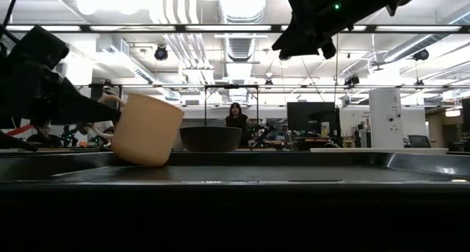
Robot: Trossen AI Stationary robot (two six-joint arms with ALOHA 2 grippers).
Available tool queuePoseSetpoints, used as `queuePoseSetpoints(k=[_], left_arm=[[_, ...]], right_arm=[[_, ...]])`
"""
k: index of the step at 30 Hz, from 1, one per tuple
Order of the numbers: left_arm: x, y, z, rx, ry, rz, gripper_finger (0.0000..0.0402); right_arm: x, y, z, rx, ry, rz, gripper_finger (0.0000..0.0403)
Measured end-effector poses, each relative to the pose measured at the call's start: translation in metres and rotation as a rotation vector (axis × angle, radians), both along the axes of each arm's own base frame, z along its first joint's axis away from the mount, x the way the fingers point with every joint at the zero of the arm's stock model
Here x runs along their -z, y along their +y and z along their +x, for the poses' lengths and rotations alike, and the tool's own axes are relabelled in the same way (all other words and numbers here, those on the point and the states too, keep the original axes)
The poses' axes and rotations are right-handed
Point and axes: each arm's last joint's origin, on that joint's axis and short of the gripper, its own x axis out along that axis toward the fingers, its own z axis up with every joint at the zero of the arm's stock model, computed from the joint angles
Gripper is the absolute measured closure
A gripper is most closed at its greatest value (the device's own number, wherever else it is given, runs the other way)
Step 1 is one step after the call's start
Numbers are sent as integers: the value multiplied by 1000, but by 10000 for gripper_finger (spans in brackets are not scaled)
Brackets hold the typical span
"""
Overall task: Set up tray
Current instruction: Put the yellow mug on the top left corner of the black tray
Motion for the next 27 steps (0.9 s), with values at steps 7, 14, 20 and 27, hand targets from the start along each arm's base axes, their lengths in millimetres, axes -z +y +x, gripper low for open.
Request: queuePoseSetpoints(k=[7, 14, 20, 27], left_arm=[[9, -12, 12, -16, -15, -29, 378], [14, -14, 13, -14, -27, -92, 323], [13, -14, 11, -15, -39, -114, 311], [-7, -20, 9, 36, -54, -50, 309]], right_arm=[[0, 0, 0, -1, 1, 0, 227], [0, 1, 0, -21, 5, 4, 227], [0, 1, 1, -46, 3, 12, 227], [0, 2, 1, -56, 3, 16, 227]])
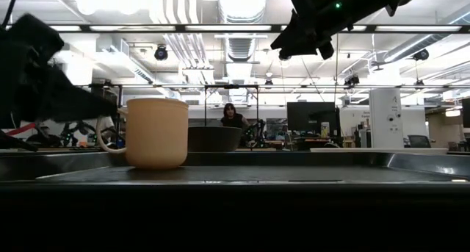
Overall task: Set up tray
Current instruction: Put the yellow mug on the top left corner of the black tray, then put the white plate on the black tray to the bottom right of the yellow mug
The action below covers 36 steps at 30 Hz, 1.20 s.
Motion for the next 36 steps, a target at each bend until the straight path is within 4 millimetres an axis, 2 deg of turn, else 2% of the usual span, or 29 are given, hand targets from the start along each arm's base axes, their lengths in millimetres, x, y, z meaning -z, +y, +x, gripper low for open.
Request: queuePoseSetpoints(k=[7, 10, 16, 24, 32, 36], left_arm=[[-22, 10, -9, -36, -21, 87, 308], [-34, 17, -16, -112, -63, 87, 308], [-63, 26, -23, -167, -113, 95, 308], [-99, 33, -30, -172, -141, 134, 308], [-105, 35, -33, -166, -173, 101, 308], [-105, 35, -33, -163, -173, 103, 308]], right_arm=[[1, 8, 1, -34, 11, 3, 227], [9, 13, -3, 1, 85, 17, 227], [30, 18, -29, 336, 288, 56, 227], [43, 15, -71, 778, 299, 165, 227], [52, 13, -87, 945, 266, 216, 227], [63, 4, -100, 1072, 274, 241, 227]])
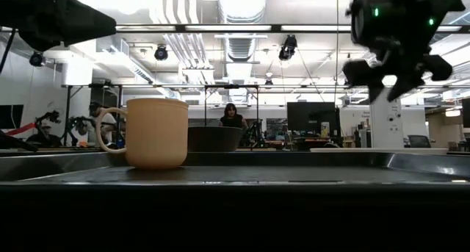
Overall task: Set up tray
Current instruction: Put the white plate on the black tray to the bottom right of the yellow mug
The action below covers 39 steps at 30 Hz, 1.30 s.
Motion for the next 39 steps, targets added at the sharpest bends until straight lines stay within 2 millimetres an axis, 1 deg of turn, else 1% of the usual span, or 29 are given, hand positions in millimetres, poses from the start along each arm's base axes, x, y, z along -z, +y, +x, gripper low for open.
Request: queuePoseSetpoints(k=[6, 10, 14, 18, 24, 31, 35, 39], left_arm=[[1, -1, 1, 2, 7, 7, 308], [2, -1, 1, 2, 12, 12, 308], [2, -1, 1, 3, 11, 12, 308], [2, -2, 1, 3, 10, 11, 308], [2, -2, 1, 3, 9, 9, 308], [2, -1, 1, 4, 9, 9, 308], [2, -1, 1, 4, 9, 9, 308], [2, -1, 1, 4, 9, 9, 308]], right_arm=[[23, -21, -20, 138, 86, 154, 227], [31, -33, -30, 230, 96, 238, 227], [35, -43, -34, 247, 107, 280, 227], [42, -51, -36, 228, 96, 309, 227], [49, -59, -46, 288, 102, 323, 227], [59, -62, -59, 347, 120, 359, 227], [64, -65, -60, 338, 104, 363, 227], [71, -69, -58, 294, 41, 376, 227]])
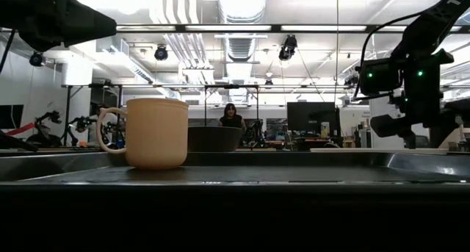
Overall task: Set up tray
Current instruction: Put the white plate on the black tray to the bottom right of the yellow mug
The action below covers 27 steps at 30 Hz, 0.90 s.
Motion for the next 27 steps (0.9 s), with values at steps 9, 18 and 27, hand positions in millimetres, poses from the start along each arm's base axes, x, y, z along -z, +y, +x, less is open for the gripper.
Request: queuePoseSetpoints(k=[9, 18, 27], left_arm=[[0, 0, 0, 0, 0, -1, 308], [0, 0, 0, 0, -1, -1, 308], [0, 0, 0, 0, -1, -1, 308]], right_arm=[[7, 0, 0, -7, -44, -6, 227], [12, -4, 9, -120, -170, -21, 227], [13, -3, 8, -107, -175, -18, 271]])
